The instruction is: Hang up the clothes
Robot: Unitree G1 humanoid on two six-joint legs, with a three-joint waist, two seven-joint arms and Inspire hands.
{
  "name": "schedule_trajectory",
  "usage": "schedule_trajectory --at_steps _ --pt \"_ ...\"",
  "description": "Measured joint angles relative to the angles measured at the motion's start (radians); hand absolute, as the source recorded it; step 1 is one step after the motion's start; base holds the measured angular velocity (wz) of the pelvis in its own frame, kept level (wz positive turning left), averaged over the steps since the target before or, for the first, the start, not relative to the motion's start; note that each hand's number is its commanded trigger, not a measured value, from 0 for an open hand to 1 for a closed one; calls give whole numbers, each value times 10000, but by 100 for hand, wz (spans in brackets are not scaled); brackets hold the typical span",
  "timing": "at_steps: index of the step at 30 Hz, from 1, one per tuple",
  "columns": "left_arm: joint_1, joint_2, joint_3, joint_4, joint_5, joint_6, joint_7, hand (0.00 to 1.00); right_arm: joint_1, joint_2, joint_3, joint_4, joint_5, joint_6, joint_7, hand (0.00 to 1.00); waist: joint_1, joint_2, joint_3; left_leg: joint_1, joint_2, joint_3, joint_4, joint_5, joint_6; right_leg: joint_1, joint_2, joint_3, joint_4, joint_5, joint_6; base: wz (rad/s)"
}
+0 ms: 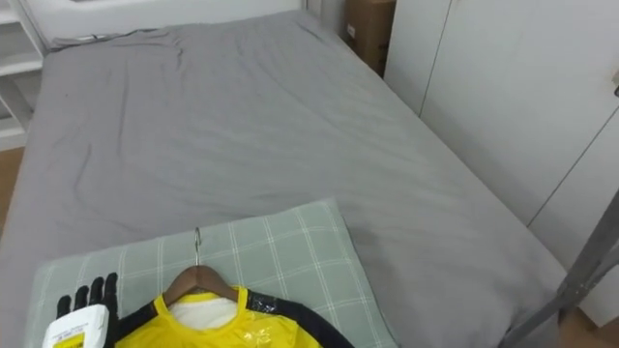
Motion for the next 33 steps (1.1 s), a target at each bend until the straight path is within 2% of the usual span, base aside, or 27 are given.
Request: schedule_trajectory --at_steps 10,12,15,20,28,33 --pt "-819 89 3 679 -58 -66 -359 0 -206 12 162 40 254 -99 13 0 3 70 18 -310 -5 -21 180 1 1 -227 -19 15 3 6 -7 0" --pt "-1031 140 7 1002 -55 -109 -480 0 -245 6 152 100 241 -152 -9 0 -14 97 35 -343 5 -27 237 1 1 -242 -17 14 18 13 -17 0" --pt "-1316 241 7 1055 -55 -261 -584 0 -332 -4 149 174 329 -433 -93 0 -11 172 88 -428 11 -28 341 1 1 -263 -22 0 9 13 -19 0" --pt "-1812 480 15 1261 -74 -426 -738 0 -407 -26 153 266 547 -558 -70 0 13 218 77 -509 12 -27 351 2 2 -420 -25 16 142 13 -26 0" --pt "-1945 548 15 1409 -108 -472 -1138 0 -444 -49 149 351 676 -726 37 0 22 128 128 -592 8 -9 351 2 2 -569 -23 69 208 13 -26 -1" --pt "-1947 550 13 1461 -173 -495 -1200 0 -517 -51 150 353 695 -758 33 0 20 117 130 -792 6 6 368 2 2 -858 -23 100 364 14 -27 0"
